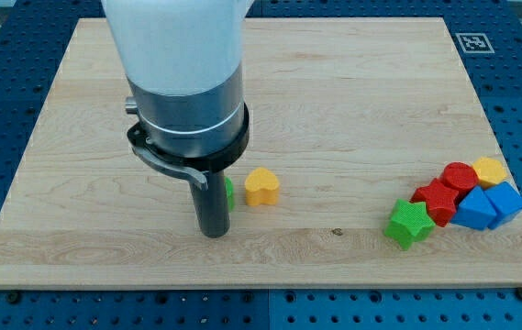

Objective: Nudge the green circle closer to the yellow heart

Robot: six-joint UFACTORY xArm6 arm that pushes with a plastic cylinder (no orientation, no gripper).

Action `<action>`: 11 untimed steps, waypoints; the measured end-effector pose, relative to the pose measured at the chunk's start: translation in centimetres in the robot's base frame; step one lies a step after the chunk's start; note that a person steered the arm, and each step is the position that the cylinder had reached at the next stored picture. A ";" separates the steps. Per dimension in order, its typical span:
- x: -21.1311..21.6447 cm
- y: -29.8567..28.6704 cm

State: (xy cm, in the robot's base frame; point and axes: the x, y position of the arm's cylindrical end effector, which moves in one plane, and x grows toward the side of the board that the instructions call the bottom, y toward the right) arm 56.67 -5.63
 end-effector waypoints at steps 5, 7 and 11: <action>-0.3 -1.5; -0.5 -1.0; -1.0 -0.4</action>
